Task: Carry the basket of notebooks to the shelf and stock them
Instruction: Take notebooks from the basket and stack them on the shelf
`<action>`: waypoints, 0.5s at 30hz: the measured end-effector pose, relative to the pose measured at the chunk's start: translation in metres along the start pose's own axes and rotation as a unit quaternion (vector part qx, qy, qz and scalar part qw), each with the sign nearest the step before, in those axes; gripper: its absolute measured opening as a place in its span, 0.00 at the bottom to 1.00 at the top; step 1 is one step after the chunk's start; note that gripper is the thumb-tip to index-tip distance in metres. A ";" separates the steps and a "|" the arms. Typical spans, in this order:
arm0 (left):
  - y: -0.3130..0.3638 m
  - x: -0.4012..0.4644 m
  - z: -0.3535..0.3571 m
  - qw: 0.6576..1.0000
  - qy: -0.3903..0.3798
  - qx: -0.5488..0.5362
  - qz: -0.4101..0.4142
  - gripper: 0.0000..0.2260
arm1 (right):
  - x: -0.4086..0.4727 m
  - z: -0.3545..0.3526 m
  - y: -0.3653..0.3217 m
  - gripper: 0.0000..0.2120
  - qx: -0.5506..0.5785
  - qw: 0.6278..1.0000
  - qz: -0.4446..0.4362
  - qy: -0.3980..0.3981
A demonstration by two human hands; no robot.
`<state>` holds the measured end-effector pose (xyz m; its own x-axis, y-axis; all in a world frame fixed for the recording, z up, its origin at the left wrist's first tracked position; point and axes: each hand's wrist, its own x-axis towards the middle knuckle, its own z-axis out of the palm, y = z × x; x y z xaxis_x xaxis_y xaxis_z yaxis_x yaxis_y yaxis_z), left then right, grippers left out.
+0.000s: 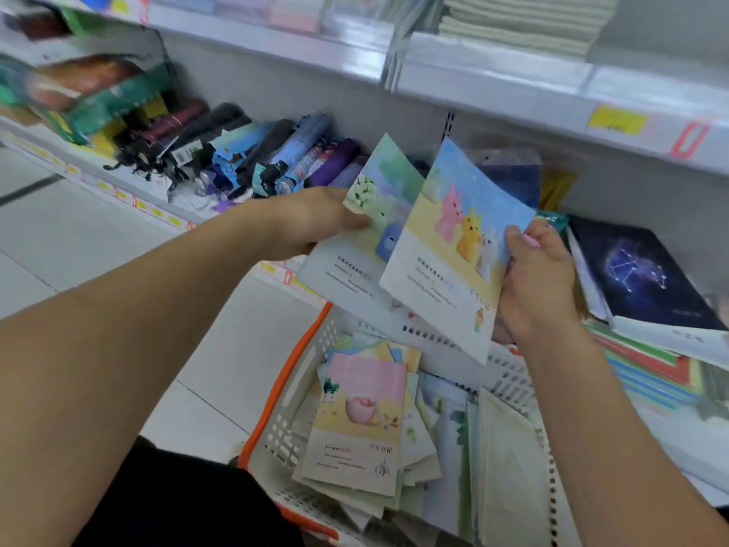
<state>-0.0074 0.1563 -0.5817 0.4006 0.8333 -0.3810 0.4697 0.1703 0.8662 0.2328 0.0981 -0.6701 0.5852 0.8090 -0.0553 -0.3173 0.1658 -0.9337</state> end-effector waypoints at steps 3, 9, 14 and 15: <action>0.020 -0.005 0.010 0.979 -0.020 -0.199 0.032 0.13 | 0.015 0.040 -0.041 0.04 -0.059 0.996 -0.049 0.049; 0.050 -0.018 0.019 0.958 -0.004 -0.282 0.056 0.20 | 0.024 0.077 -0.084 0.03 -0.098 0.983 -0.149 0.052; 0.052 -0.024 0.015 0.962 -0.044 -0.239 0.123 0.15 | 0.013 0.084 -0.113 0.03 -0.134 0.976 -0.169 -0.016; 0.053 -0.024 0.015 0.960 -0.030 -0.248 0.130 0.16 | 0.012 0.085 -0.119 0.06 -0.117 0.982 -0.147 -0.030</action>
<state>0.0194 0.1372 -0.5314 0.5046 0.8526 -0.1360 -0.0777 0.2017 0.9764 0.2138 0.1357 -0.5299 0.5793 0.7781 0.2428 0.0430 0.2683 -0.9624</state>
